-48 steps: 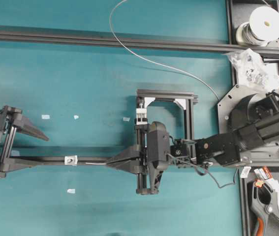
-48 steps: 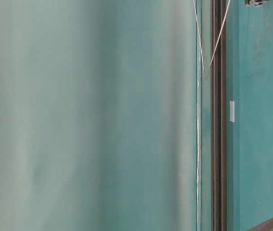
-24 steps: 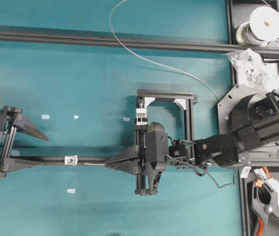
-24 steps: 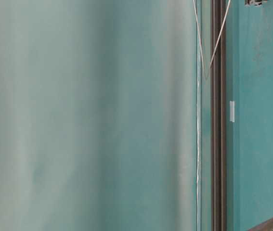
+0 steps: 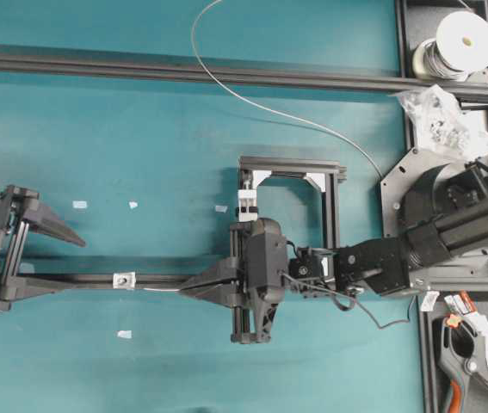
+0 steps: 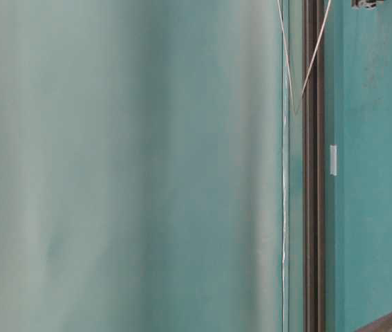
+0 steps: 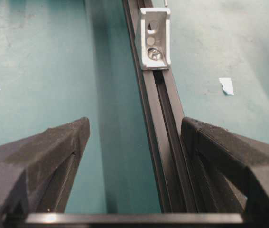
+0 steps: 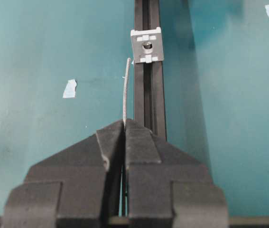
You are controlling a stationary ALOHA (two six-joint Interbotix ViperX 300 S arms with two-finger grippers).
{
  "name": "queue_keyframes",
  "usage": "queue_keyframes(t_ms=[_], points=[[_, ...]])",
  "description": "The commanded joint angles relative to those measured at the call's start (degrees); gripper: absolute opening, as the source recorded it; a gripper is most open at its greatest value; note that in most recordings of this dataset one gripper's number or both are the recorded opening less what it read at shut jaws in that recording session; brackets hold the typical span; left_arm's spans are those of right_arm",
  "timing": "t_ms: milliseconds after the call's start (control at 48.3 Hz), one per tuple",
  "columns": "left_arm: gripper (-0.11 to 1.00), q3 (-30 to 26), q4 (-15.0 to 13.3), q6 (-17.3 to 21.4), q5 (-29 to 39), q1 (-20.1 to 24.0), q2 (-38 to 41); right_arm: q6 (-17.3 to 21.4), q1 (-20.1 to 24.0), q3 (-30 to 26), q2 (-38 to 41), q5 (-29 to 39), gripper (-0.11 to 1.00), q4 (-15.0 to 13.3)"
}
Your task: Insert the wire through the hole in the metal fitting.
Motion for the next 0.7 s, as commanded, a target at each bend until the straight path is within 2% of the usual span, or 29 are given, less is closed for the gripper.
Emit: queue_keyframes(t_ms=[0, 684], points=[[0.83, -0.62, 0.09, -0.09, -0.44, -0.18, -0.88, -0.09, -0.09, -0.88, -0.70, -0.53, -0.01, 0.09], [0.83, -0.79, 0.18, 0.00, -0.44, -0.18, -0.97, -0.26, -1.41, -1.93, 0.62, -0.62, -0.01, 0.09]])
